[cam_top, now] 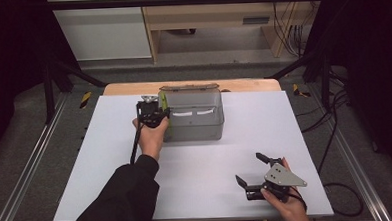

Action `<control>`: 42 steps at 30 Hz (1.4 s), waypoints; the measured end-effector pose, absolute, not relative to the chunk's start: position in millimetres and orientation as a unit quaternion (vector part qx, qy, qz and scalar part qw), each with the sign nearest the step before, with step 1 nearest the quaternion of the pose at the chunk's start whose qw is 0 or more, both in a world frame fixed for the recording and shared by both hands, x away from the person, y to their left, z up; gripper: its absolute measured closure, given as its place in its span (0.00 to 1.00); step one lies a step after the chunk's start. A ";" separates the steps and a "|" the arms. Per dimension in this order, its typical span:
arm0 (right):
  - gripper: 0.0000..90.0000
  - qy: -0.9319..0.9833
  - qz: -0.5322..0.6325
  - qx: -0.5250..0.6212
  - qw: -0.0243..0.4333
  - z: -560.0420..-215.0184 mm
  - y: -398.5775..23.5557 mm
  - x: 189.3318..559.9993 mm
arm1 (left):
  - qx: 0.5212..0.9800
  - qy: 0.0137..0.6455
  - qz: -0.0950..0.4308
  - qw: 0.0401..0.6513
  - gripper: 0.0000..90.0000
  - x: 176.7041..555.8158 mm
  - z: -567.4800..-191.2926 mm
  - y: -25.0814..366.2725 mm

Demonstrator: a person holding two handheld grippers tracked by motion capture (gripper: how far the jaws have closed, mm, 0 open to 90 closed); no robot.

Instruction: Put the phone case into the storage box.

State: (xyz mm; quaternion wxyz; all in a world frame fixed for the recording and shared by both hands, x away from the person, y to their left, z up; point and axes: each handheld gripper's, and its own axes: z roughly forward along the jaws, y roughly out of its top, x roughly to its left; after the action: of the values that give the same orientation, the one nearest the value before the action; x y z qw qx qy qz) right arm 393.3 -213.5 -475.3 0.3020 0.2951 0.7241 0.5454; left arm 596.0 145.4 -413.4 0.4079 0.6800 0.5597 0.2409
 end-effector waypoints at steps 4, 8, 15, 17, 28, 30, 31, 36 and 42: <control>0.03 0.726 0.546 0.289 0.302 -475.5 -212.8 393.1 | 0.678 0.562 0.245 0.406 0.77 596.7 -413.4 144.8; 0.03 0.729 0.545 0.285 0.302 -475.9 -210.8 392.9 | 0.677 0.563 0.244 0.406 0.78 597.7 -413.8 144.6; 0.03 0.728 0.545 0.286 0.303 -475.6 -211.9 393.3 | 0.677 0.561 0.238 0.414 0.77 597.2 -413.1 145.9; 0.03 0.728 0.545 0.286 0.301 -475.6 -211.5 393.0 | 0.676 0.556 0.239 0.421 0.76 595.9 -411.6 145.2; 0.03 0.727 0.546 0.286 0.303 -475.3 -212.1 393.2 | 0.674 0.533 0.252 0.446 0.73 591.4 -406.6 140.7; 0.03 0.727 0.546 0.288 0.302 -475.4 -212.2 393.1 | 0.676 0.526 0.259 0.447 0.72 590.9 -406.4 140.0; 0.03 0.727 0.545 0.288 0.302 -475.4 -212.2 393.1 | 0.677 0.523 0.262 0.447 0.72 590.7 -406.3 139.7; 0.03 0.727 0.545 0.286 0.303 -475.4 -212.1 393.4 | 0.672 0.515 0.272 0.458 0.69 589.3 -404.2 139.1; 0.03 0.727 0.545 0.288 0.301 -475.5 -212.2 393.2 | 0.673 0.506 0.281 0.460 0.64 589.3 -404.5 137.8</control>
State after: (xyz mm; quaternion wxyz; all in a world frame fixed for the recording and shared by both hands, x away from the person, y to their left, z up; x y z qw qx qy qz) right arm 393.2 -212.2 -475.5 0.3010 0.2884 0.7271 0.5454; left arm 589.3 137.8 -404.5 0.4604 0.6731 0.5061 0.2809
